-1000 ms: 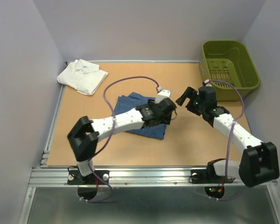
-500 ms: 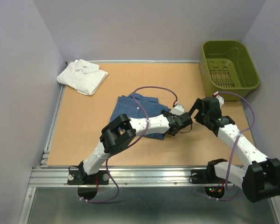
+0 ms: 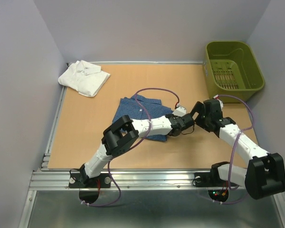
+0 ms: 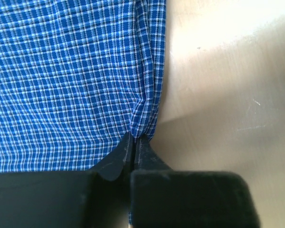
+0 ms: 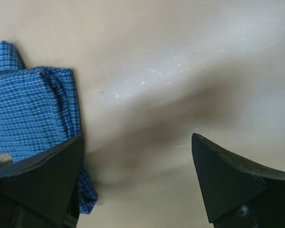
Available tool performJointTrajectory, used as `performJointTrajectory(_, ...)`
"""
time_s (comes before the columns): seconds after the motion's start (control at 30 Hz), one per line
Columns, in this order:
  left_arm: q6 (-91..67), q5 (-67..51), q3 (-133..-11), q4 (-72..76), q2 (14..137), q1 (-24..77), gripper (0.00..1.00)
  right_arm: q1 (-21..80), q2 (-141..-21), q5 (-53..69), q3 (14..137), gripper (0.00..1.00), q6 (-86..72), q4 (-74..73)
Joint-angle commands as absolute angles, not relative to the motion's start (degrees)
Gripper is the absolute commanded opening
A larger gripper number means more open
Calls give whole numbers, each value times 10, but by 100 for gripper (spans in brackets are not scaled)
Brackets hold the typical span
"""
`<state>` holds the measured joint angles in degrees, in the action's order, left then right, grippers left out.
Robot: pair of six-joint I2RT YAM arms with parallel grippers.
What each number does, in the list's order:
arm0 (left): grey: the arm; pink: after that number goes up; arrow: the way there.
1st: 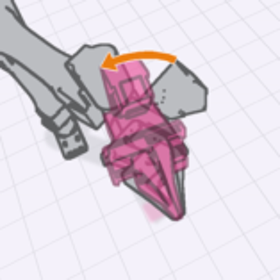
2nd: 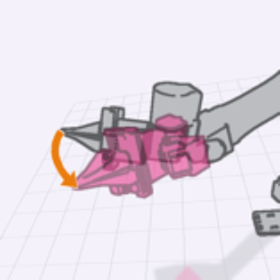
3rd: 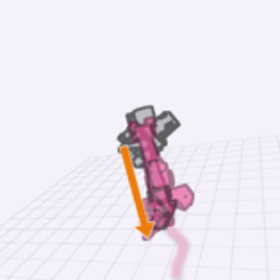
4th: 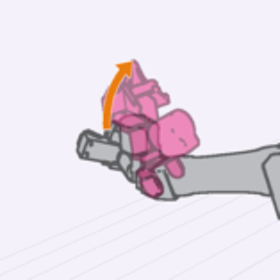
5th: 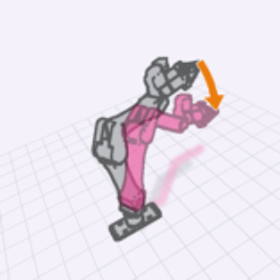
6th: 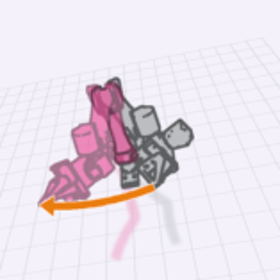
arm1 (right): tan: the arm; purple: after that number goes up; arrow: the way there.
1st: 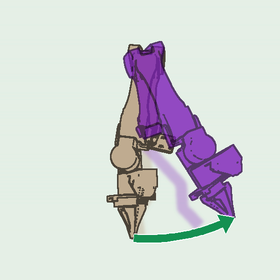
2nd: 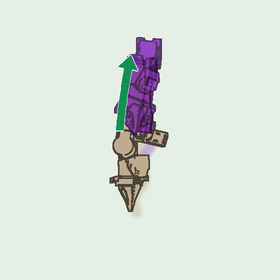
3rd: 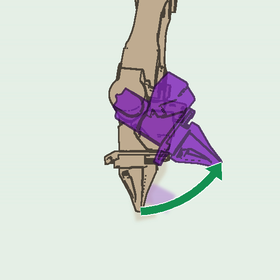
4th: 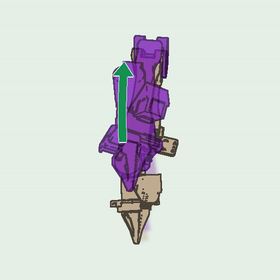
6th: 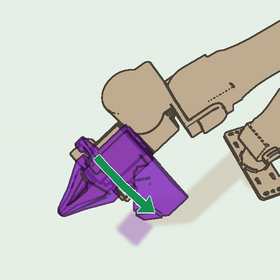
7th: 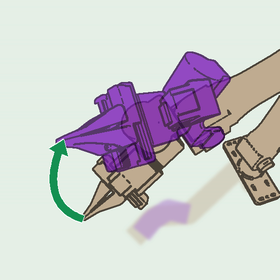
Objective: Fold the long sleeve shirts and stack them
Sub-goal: Fold the shirt
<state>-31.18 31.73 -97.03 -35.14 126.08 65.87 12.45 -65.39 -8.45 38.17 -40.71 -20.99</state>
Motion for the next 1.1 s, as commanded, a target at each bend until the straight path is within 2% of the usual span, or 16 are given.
performJointTrajectory(0.0,-316,273,-928,-306,1181,642,0,122,-664,2,352,100,-437,-130)
performJointTrajectory(0.27,-323,193,-874,-246,1085,621,0,123,-742,180,321,100,-531,43)
performJointTrajectory(0.63,-328,186,-881,-257,1102,618,0,133,-831,275,287,100,-612,242)
performJointTrajectory(1.07,-336,162,-878,-254,1114,600,0,134,-792,268,294,100,-596,235)
